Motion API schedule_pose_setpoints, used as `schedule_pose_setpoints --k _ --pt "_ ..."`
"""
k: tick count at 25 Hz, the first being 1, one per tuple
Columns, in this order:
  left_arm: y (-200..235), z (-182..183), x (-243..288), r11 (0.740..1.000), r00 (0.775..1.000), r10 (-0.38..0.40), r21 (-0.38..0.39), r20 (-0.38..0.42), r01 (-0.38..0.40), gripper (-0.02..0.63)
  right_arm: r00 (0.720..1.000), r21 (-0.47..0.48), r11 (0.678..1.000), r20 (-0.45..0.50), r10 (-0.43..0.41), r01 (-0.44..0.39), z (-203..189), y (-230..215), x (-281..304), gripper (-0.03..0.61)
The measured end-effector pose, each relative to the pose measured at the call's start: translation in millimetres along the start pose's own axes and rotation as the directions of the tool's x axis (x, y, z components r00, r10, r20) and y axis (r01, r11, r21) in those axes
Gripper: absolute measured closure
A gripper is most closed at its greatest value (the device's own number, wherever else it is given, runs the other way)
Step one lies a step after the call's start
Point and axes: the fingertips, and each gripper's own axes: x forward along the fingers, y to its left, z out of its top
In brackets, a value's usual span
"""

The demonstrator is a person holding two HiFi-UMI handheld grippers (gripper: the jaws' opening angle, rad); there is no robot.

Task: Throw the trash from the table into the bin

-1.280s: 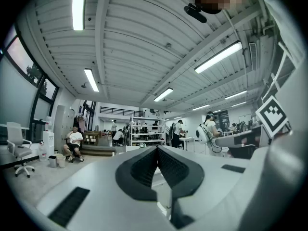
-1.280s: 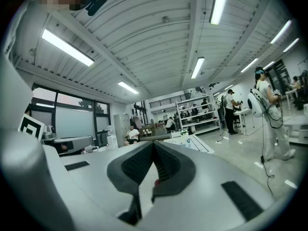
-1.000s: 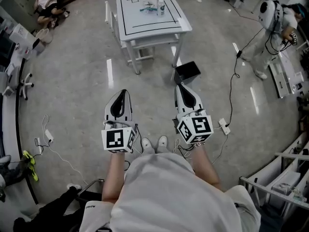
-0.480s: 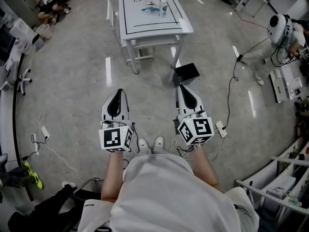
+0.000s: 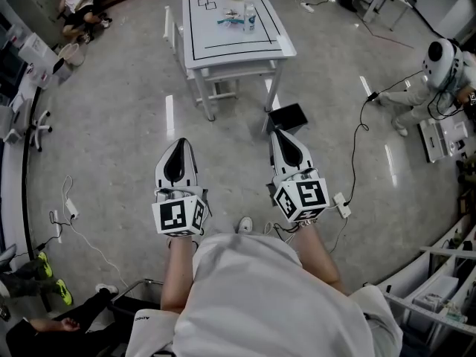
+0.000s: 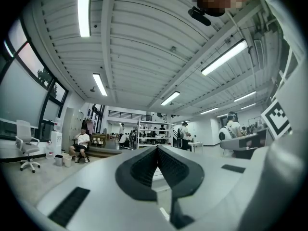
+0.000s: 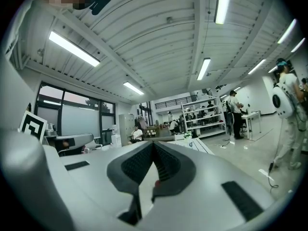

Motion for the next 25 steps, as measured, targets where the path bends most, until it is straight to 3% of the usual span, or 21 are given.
schedule_pose_setpoints --k 7,15,25 --pt "5.2 -12.4 17.3 1.0 1.0 0.014 -0.013 -0.027 -0.014 0.609 1.0 0.01 1.0 -0.03 -0.008 0.008 -6.9 -15.5 18.8 0.569" --pt "54.4 -21.0 88.4 0.999 1.0 0.009 -0.033 -0.021 -0.009 0.609 0.998 0.005 1.0 -0.053 -0.015 0.016 -12.7 -18.7 100.7 0.569" --pt "103.5 -11.1 207.3 0.993 0.994 -0.113 -0.029 0.015 0.113 0.609 0.998 -0.021 0.998 -0.012 -0.064 0.064 10.9 -23.9 211.3 0.569"
